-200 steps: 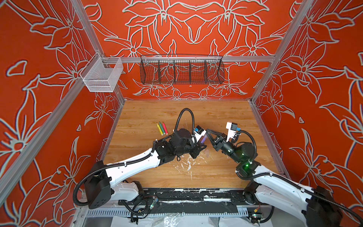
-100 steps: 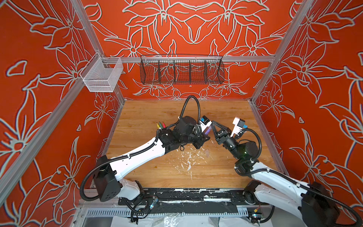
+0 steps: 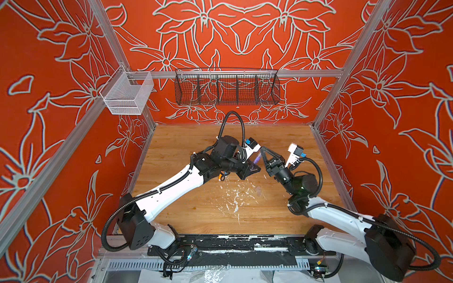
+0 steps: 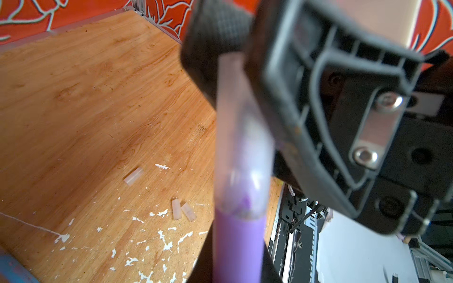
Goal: Insert the pens into the pen caps
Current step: 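Lower the capped purple marker beside the capped markers with the left gripper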
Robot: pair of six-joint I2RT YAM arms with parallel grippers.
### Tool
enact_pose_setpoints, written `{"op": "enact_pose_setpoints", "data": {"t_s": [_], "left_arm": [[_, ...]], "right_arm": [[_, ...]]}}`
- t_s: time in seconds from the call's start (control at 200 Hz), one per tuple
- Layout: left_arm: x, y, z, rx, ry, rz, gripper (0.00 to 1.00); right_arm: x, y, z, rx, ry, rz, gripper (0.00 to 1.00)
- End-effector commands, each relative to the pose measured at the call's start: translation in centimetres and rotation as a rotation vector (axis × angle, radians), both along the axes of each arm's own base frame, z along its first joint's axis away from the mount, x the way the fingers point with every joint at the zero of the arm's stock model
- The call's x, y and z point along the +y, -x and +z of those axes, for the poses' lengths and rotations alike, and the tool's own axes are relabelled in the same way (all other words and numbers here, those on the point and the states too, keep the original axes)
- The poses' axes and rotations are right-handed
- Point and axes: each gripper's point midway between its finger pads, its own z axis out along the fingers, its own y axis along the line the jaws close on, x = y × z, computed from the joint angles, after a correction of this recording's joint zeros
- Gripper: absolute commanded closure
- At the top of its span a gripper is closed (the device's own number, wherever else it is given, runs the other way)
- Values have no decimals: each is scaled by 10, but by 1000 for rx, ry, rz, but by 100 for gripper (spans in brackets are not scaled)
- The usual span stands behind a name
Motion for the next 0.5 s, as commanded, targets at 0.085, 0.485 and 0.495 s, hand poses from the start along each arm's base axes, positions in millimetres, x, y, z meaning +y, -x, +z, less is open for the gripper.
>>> {"op": "enact_pose_setpoints", "data": {"t_s": [0.085, 0.485, 0.495], "left_arm": [[53, -63, 167, -522, 358, 358, 100], [99, -72, -44, -67, 171, 689, 100], [101, -72, -50, -58, 154, 701, 100]], "right_arm": [[64, 59, -102, 220, 308, 401, 100], [-31, 21, -140, 406, 427, -164, 35], [-34, 20, -141, 411, 431, -179, 34]]}}
